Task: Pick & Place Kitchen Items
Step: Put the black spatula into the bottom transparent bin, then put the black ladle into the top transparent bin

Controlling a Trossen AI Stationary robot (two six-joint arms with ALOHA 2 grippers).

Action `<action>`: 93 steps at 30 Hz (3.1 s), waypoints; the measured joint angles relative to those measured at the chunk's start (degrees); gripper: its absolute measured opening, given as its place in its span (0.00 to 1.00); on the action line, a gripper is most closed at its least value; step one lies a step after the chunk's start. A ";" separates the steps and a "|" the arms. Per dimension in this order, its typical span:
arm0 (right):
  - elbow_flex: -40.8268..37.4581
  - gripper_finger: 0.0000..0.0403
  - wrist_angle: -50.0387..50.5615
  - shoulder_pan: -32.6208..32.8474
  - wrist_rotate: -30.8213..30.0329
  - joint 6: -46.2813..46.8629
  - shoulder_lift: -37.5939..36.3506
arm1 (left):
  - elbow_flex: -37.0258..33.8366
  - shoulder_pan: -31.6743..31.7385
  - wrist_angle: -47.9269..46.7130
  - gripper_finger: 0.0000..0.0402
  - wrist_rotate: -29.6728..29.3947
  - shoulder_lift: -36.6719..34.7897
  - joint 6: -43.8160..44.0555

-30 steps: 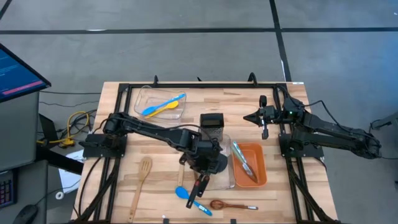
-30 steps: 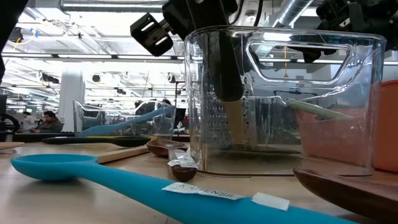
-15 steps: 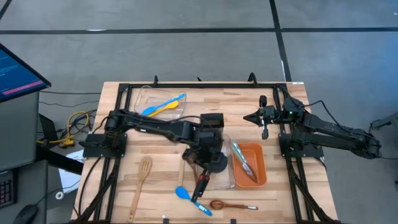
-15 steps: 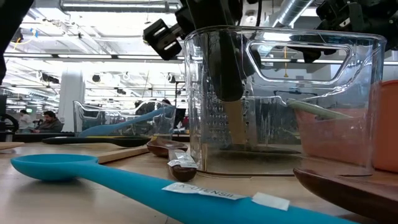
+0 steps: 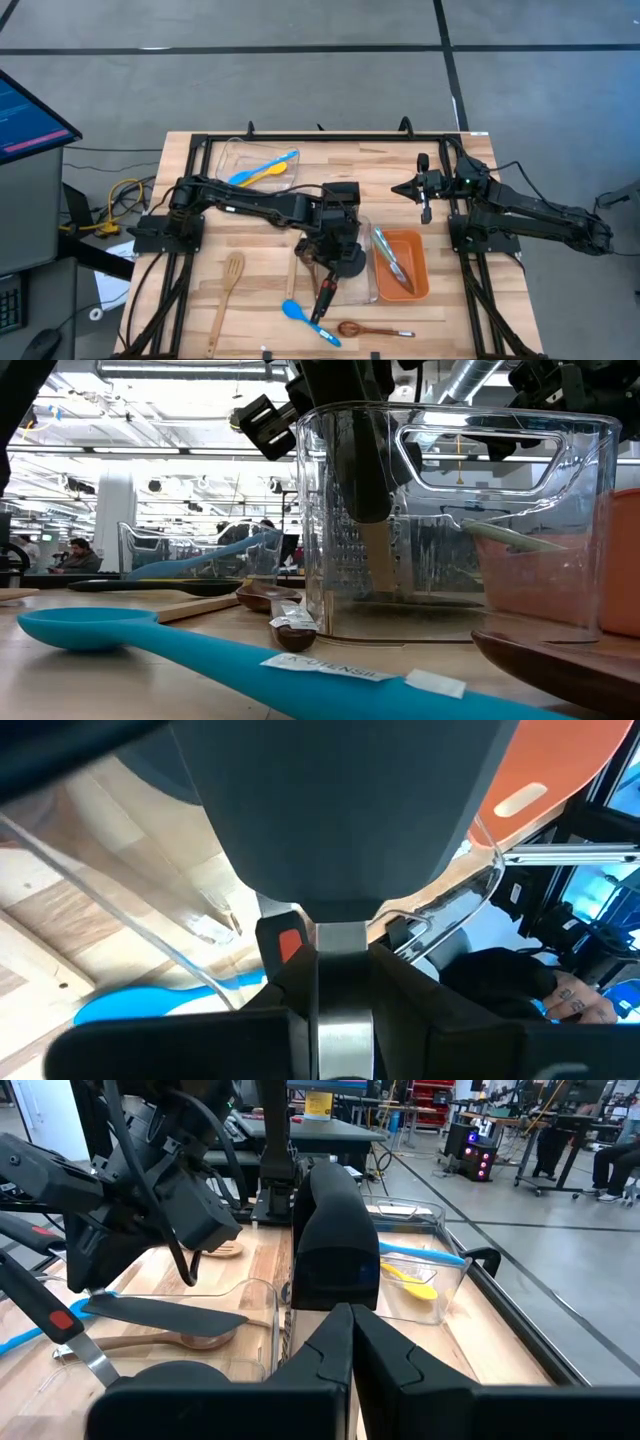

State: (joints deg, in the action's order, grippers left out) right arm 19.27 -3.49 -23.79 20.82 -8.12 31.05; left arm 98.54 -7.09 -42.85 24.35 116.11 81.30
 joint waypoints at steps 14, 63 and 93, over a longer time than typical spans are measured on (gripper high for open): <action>0.00 0.00 0.66 0.02 0.00 0.00 0.02 | 0.02 -1.23 0.98 0.25 -0.19 0.00 -1.90; 0.00 0.00 0.00 0.02 0.03 0.05 0.11 | 0.07 -4.19 10.73 0.02 -14.29 -31.90 -79.64; 0.02 0.00 0.10 0.00 -0.13 0.30 0.11 | -47.56 4.46 11.34 0.01 -23.72 -68.74 -82.64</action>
State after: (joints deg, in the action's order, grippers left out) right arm 19.29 -3.40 -23.79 20.69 -7.82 31.16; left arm 50.98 -2.63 -31.51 0.63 47.38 -1.34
